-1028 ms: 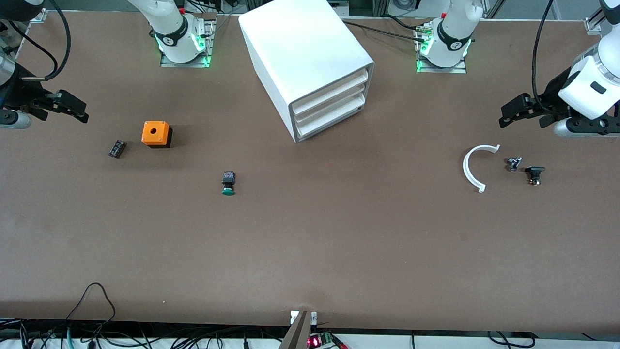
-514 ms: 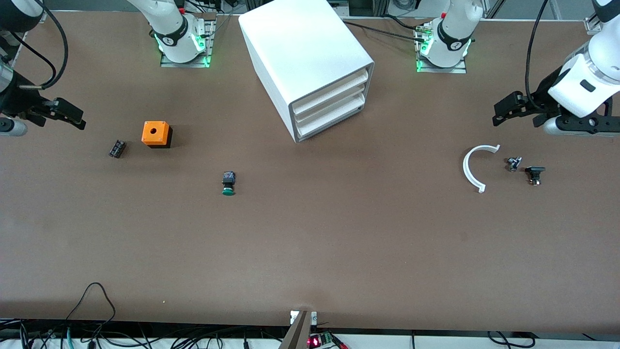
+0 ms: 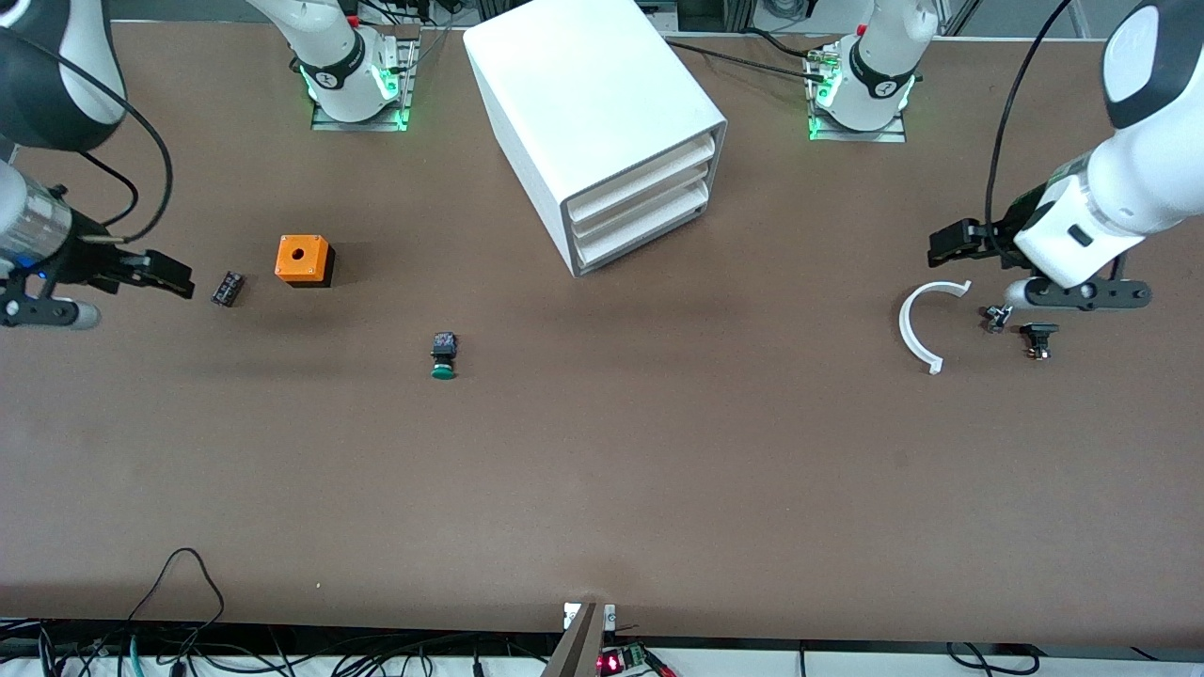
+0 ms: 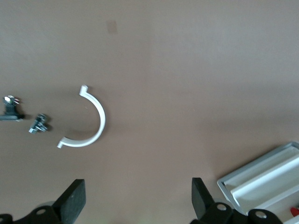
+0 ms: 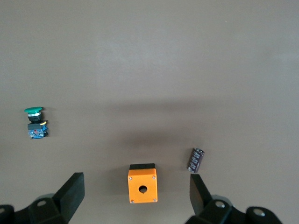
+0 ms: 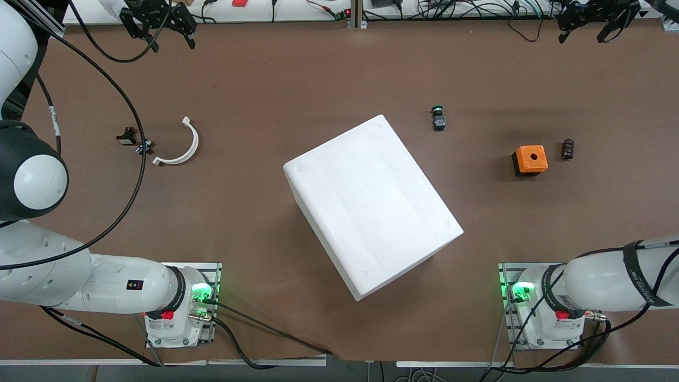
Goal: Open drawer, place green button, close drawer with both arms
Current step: 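Reach the right gripper to the green button while the left gripper reaches the drawer, then grasp the green button with the right gripper while the left gripper pulls the drawer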
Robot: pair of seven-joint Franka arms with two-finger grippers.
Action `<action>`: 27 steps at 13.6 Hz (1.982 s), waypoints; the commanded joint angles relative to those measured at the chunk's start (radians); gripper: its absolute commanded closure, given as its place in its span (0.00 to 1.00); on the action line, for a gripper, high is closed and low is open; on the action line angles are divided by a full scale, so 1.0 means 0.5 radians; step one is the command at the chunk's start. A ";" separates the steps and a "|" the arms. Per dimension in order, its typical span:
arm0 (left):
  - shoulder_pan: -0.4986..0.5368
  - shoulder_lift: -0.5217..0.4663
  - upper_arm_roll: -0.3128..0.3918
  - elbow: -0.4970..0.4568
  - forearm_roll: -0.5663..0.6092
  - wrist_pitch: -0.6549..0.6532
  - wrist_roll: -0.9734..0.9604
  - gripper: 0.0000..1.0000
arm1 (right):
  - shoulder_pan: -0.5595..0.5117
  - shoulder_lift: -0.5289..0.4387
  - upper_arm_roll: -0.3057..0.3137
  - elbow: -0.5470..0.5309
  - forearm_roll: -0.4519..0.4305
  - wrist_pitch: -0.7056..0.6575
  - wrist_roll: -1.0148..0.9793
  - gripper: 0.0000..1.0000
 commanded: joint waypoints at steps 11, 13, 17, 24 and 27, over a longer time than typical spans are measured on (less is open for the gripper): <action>0.008 0.676 -0.073 -0.516 -1.520 0.070 0.816 0.00 | 0.150 0.547 0.005 0.084 0.258 0.344 -0.011 0.00; -0.001 0.783 -0.082 -0.550 -1.585 0.080 1.236 0.00 | 0.190 0.590 0.008 0.084 0.258 0.390 -0.008 0.00; -0.083 0.967 -0.113 -0.743 -1.958 0.080 1.909 0.00 | 0.330 0.746 0.002 0.081 0.255 0.547 0.056 0.00; -0.210 1.133 -0.233 -0.811 -2.143 0.104 2.325 0.09 | 0.524 0.728 0.023 -0.106 0.227 0.866 0.394 0.00; -0.252 1.155 -0.358 -0.854 -2.146 0.291 2.300 0.14 | 0.579 0.725 0.033 -0.189 0.227 1.019 0.419 0.00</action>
